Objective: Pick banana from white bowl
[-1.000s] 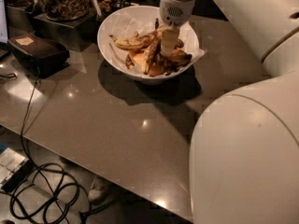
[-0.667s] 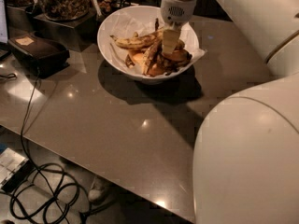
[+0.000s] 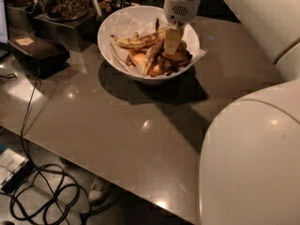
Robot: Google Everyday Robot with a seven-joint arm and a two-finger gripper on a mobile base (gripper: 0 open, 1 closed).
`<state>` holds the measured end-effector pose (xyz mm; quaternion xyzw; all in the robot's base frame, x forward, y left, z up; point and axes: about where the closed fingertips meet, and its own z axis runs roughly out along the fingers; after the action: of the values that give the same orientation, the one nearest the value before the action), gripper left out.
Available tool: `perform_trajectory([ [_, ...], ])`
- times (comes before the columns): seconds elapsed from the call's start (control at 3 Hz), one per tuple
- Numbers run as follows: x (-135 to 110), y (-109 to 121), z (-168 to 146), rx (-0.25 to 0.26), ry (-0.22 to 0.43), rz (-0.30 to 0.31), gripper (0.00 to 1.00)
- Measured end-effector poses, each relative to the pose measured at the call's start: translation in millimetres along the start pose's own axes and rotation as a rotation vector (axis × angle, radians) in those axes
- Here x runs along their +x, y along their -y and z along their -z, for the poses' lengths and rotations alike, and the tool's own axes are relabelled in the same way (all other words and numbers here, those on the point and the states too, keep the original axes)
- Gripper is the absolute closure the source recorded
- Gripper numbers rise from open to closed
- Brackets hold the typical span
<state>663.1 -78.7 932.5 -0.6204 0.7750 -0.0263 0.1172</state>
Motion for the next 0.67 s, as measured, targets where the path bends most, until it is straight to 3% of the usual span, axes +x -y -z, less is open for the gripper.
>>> perform_trajectory([
  [0.67, 11.6, 1.3, 40.3, 0.035, 0.15, -0.081, 1.0],
])
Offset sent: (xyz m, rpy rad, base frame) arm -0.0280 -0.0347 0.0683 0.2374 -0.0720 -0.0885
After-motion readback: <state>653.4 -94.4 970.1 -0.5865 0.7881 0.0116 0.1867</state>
